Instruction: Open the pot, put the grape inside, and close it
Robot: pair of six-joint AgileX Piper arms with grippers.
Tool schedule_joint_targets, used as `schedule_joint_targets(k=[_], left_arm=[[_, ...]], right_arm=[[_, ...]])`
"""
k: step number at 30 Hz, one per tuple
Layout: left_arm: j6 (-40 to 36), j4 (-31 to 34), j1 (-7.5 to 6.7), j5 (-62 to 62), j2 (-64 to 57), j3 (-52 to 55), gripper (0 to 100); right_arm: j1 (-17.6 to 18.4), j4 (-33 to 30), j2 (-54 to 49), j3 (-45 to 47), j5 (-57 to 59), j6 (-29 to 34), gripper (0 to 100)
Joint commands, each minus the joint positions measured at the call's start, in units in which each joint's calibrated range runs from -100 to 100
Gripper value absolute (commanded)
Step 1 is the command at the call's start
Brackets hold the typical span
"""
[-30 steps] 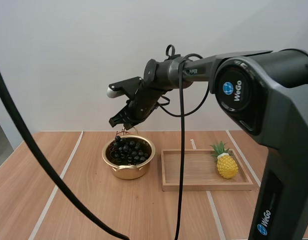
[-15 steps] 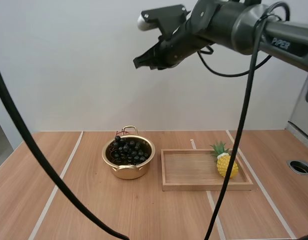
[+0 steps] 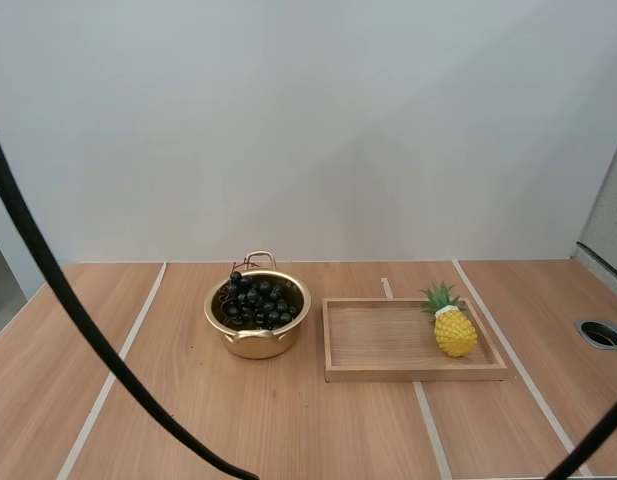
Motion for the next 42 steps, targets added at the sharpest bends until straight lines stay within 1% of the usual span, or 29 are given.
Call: schedule_joint_targets(k=[1,5,7,10,14,17,22,26,30,38,42], left_arm=[[-0.02,0.27,-0.06,4.00,1.76,-0.15,1],[-0.62,-0.10,-0.06,8.46,4.08,-0.15,1],[-1.46,-0.80,-0.06,8.46,5.22,-0.15,0],[-1.81,-3.68,-0.06,8.46,7.34,-0.15,0],[-1.81,-8.77,-0.06,8.46,11.17,-0.15,0],[-2.12,-9.16,-0.06,8.46,13.50,1.89,0],[-1.67,-8.77,-0.06,8.46,15.55,8.65,0],[-1.58,-10.51,-0.06,8.46,16.11,15.58,0],[-1.06,-14.61,-0.06,8.46,16.11,22.99,0],[-0.96,-15.51,-0.06,8.24,16.11,36.49,0],[0.25,-15.77,-0.06,1.36,16.11,43.42,0]], right_arm=[[-0.27,-4.16,-3.96,-2.82,1.80,3.82,0],[-0.27,-9.27,-7.17,-5.13,4.82,7.75,0],[-0.27,-11.70,-8.31,-5.48,6.18,8.71,0],[-0.27,-14.78,-9.59,-5.59,8.58,8.81,0],[-0.27,-15.88,-11.24,-5.59,13.09,8.81,0],[-0.27,-16.47,-12.54,-5.59,13.84,8.81,0],[-0.27,-17.60,-14.66,-5.59,13.84,8.81,0],[-0.27,-17.61,-15.21,-5.59,15.31,8.81,0],[-0.27,-17.61,-15.30,-5.59,17.87,8.81,0],[-0.27,-17.82,-15.50,-5.59,20.17,8.81,0],[-0.27,-17.82,-15.50,-5.59,21.64,8.81,0]])
